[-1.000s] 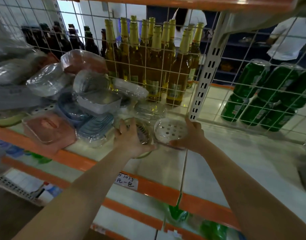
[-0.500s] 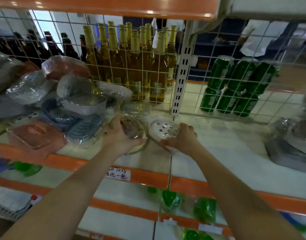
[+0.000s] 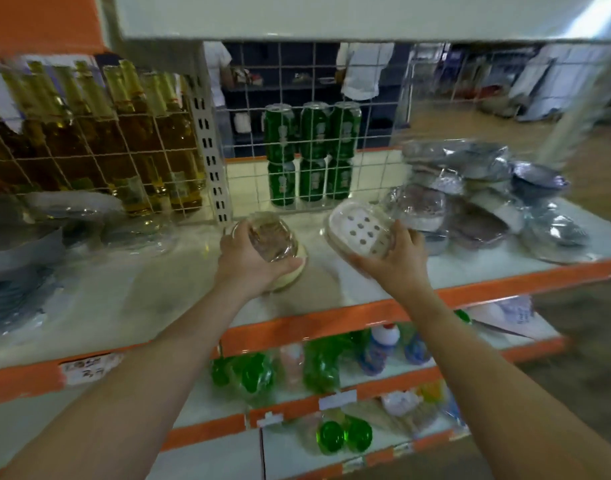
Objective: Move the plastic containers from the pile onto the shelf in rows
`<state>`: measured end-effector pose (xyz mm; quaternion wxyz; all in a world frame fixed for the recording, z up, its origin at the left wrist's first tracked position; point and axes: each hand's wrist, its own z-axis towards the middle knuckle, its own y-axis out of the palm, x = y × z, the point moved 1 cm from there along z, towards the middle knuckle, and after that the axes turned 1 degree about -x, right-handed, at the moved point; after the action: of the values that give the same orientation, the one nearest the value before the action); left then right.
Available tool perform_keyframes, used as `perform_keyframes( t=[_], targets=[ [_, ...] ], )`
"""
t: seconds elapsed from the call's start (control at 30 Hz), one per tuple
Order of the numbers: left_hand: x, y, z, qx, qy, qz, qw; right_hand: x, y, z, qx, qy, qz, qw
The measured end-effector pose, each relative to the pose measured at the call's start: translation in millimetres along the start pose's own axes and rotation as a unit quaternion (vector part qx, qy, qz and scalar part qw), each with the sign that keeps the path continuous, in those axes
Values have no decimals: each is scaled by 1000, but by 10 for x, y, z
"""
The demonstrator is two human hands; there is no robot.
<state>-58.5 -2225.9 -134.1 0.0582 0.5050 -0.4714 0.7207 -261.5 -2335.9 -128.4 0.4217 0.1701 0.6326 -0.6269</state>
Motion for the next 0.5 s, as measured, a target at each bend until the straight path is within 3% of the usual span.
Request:
perform_keyframes(
  t=[0.13, 0.33, 0.5],
  targets=[
    [474, 540, 106, -13, 15, 7, 1000, 386, -540, 84, 17, 22, -5, 1000],
    [831, 1233, 90, -3, -29, -3, 1000, 893, -955, 241, -103, -18, -94, 990],
    [804, 1548, 6, 16, -45, 27, 998, 1204, -941, 480, -127, -29, -122, 984]
  ],
)
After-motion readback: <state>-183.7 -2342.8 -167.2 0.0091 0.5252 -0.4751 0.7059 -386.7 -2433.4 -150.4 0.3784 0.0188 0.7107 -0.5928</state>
